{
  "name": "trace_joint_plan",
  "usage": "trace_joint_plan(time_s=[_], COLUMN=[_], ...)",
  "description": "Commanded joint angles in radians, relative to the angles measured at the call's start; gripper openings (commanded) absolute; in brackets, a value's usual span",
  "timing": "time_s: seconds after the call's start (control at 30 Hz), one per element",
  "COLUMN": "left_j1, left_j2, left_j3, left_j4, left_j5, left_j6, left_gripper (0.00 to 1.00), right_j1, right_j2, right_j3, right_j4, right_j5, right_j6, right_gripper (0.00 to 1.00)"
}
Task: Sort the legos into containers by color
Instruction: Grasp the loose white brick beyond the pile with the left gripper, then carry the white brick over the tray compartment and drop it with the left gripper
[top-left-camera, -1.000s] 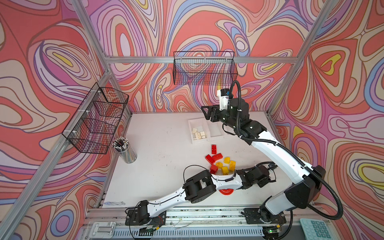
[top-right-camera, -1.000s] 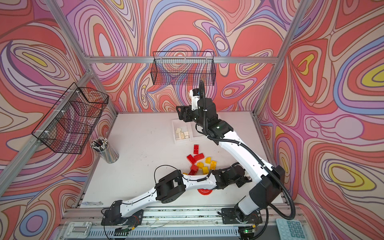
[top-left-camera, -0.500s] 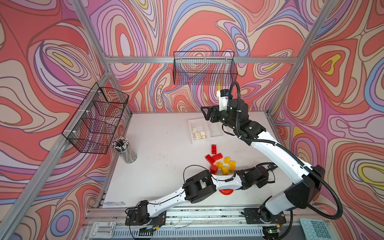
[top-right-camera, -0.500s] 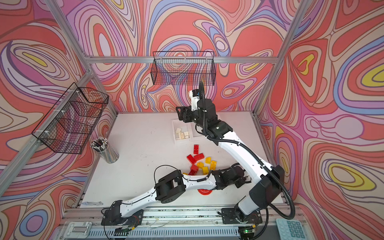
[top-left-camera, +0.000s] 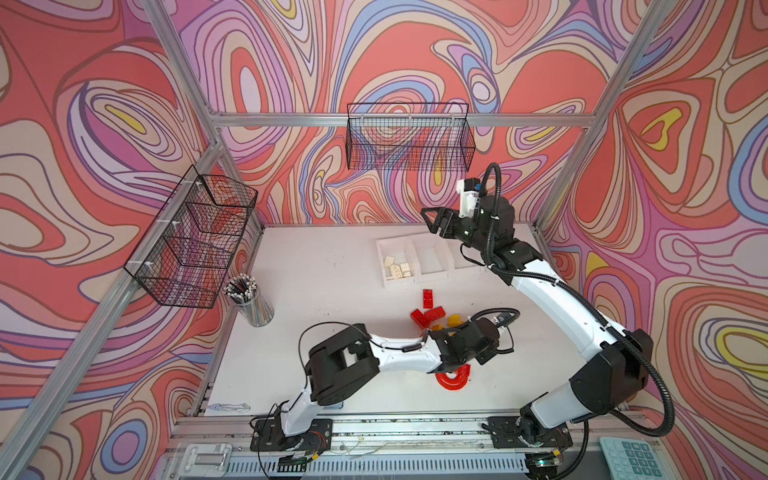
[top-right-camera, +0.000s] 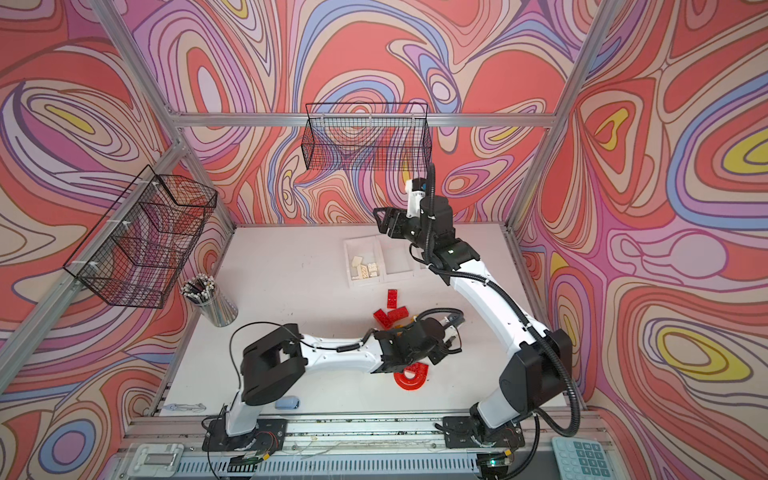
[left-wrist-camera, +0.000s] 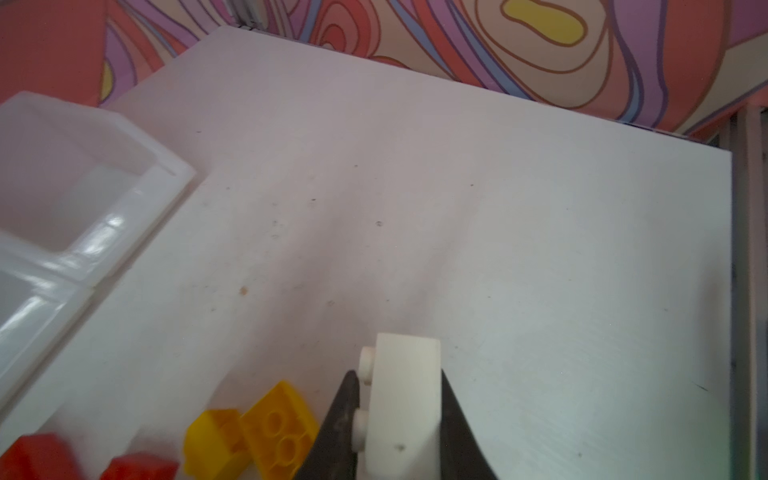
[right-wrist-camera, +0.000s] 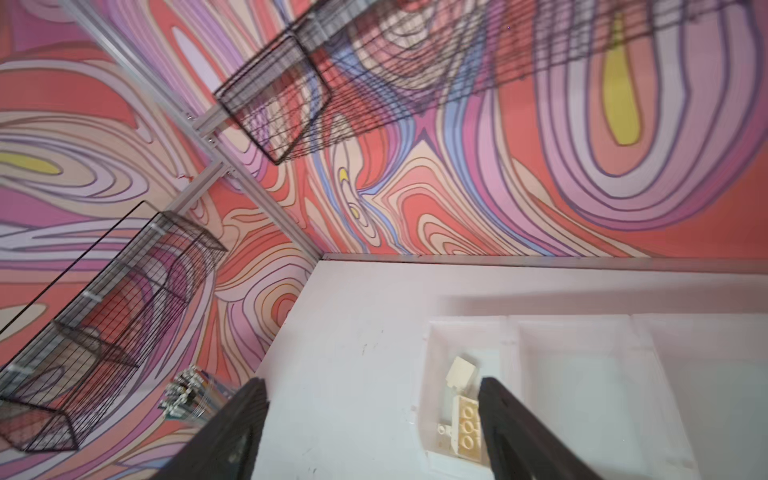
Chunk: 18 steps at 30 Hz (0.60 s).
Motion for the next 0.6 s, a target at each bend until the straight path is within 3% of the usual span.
trace_joint_plan(time_s=[0.0, 0.17, 0.33, 0.47, 0.57], left_j1=[0.099, 0.219, 0.308, 0.429, 0.513], left_j2=[-0.146, -0.295, -0.385, -0.385, -0.322], left_j3=[-0.121, -0.163, -0.222, -0.199, -0.087], left_j4=[-0.064, -0.262, -0.306, -0.376, -0.511], left_j5=[-0.035, -0.022, 0.006, 0.078, 0.150], left_j6=[-0.077, -0.121, -0.143, -0.218, -0.255], left_gripper=[0.18, 0.19, 0.19, 0.20, 0.20], right_j1=[-0.047, -0.162, -0.247, -0.254, -0.255], right_j2=[-0.034, -0.066, -0.063, -0.073, -0.102], right_j3=[-0.062, -0.201, -0.306, -0.378, -0.453], right_j4=[0.034, 0.074, 0.120, 0.151, 0.182], right_j5=[-0.048, -0.060, -0.077, -0.062, -0.039], right_j6=[0.046, 0.061, 0.074, 0.073, 0.079], right_gripper=[0.84, 0.84, 0.84, 0.84, 0.83])
